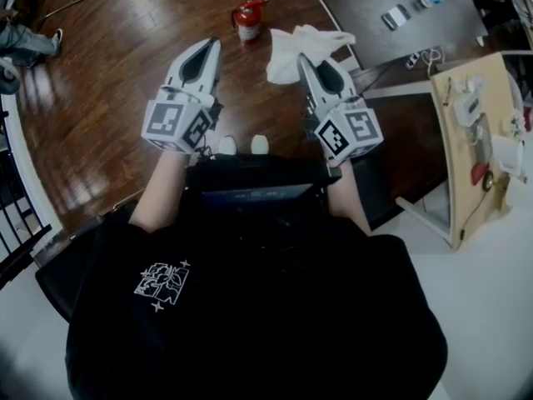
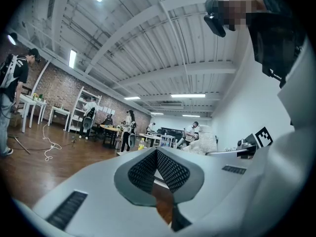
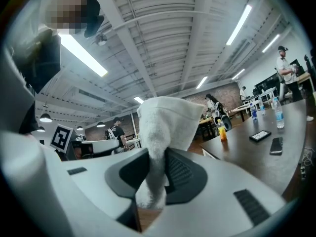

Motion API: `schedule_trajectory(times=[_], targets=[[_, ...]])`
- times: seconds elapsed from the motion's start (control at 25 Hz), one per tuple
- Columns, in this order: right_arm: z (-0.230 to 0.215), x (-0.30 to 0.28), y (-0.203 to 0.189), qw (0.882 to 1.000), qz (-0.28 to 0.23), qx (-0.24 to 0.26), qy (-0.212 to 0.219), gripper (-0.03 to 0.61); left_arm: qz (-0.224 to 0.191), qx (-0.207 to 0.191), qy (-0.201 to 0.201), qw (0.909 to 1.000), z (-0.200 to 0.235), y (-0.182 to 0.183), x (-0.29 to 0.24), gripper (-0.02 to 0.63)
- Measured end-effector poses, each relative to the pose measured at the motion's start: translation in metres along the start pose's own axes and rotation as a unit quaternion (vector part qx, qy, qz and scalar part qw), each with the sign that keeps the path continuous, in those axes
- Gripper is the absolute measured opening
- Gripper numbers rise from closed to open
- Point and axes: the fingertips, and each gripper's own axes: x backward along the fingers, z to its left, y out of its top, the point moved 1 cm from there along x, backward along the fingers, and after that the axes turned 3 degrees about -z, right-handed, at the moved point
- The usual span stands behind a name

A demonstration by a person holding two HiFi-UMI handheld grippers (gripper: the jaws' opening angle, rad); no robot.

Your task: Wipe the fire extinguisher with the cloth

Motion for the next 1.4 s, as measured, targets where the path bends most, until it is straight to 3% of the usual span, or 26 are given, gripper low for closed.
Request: schedule_trajectory(times=[0.4, 0.8, 1.12, 1.4], targets=[[-0.035, 0.008, -0.011, 1.000, 0.014, -0.016, 0.011, 0.100, 0.015, 0.011, 0.015, 0.9997, -0.020, -0.024, -0.020, -0.002], [-0.057, -0.003, -0.003, 1.000, 0.013, -0.012, 0.011, 0.100, 0.012, 0.008, 0.015, 0.9998, -0.016, -0.021, -0.042, -0.002], [-0.071, -0.022, -0.010, 1.000, 0.019, -0.012, -0.006, 0.100, 0.009, 0.014, 0.004, 0.9998, 0.006, -0.025, -0.063, -0.002], [-0.086, -0.079, -0.021, 0.999, 0.032, -0.016, -0.020, 0.100, 0.024, 0.019, -0.005, 0.9995, 0.057, -0.029, -0.101, -0.002]])
